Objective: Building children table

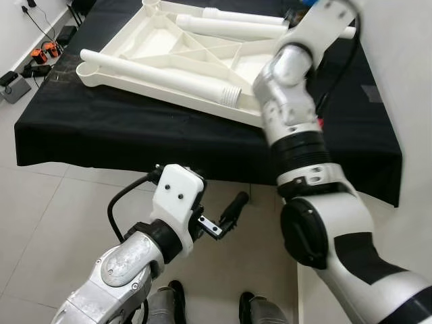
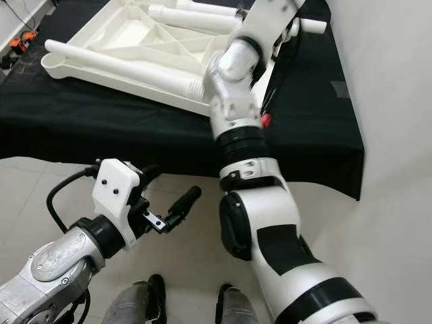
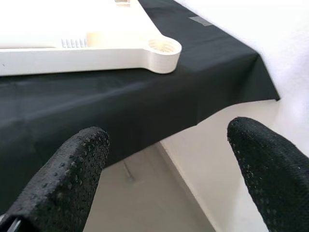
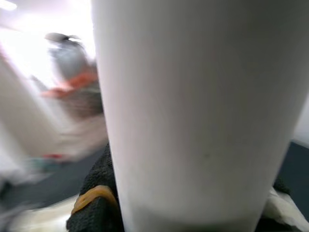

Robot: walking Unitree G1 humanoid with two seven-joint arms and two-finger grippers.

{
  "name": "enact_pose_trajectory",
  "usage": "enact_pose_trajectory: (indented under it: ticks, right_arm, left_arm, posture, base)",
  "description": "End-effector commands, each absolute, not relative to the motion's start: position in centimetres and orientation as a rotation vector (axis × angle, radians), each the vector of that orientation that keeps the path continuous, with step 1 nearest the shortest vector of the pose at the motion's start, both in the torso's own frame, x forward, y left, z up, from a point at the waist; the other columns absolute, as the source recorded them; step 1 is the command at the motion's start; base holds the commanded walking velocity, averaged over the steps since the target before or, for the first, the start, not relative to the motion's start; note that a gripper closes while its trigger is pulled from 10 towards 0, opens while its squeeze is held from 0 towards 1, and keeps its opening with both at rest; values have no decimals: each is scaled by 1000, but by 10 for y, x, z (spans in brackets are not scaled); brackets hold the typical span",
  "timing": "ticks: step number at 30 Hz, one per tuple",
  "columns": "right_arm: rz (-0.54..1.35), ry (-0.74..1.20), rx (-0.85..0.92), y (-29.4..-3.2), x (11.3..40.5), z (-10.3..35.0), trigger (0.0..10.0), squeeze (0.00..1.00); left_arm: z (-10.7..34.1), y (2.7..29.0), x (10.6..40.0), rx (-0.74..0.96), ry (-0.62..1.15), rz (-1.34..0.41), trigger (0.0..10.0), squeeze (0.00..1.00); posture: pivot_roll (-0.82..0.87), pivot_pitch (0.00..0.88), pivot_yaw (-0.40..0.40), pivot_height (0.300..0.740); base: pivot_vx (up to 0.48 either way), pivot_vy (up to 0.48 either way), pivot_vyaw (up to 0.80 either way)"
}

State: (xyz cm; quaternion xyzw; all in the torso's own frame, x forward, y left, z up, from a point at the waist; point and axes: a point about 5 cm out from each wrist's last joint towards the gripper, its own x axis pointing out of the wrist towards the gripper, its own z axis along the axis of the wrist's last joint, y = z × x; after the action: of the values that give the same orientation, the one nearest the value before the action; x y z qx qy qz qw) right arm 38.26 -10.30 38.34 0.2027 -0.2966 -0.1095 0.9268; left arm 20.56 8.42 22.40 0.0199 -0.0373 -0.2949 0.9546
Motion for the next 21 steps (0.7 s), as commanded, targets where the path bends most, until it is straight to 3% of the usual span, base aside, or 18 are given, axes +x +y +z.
enact_pose_trajectory:
  ticks: [1,2,8,13,21]
  right_arm:
    - [-2,-635,428,-94,376,384,10000,0]
    - [111,-616,399,-93,375,374,10000,0]
    - [276,-518,348,-100,374,339,10000,0]
    - [465,-448,297,-99,363,306,10000,0]
    - [598,-448,324,-90,351,311,10000,0]
  left_arm:
    - [223,92,212,93,-75,-546,10000,0]
    - [225,99,219,130,-84,-518,10000,0]
    - [233,118,234,247,-104,-485,10000,0]
    - [238,124,249,312,-87,-560,10000,0]
    - [240,124,268,370,-120,-594,10000,0]
  posture:
    - [105,233,-28,740]
    - [102,227,-25,740]
    - [99,214,-23,740]
    - [95,206,-15,740]
    - [96,201,-11,740]
  base:
    - [0,0,0]
    - [0,0,0]
    - [0,0,0]
    - [0,0,0]
    - [0,0,0]
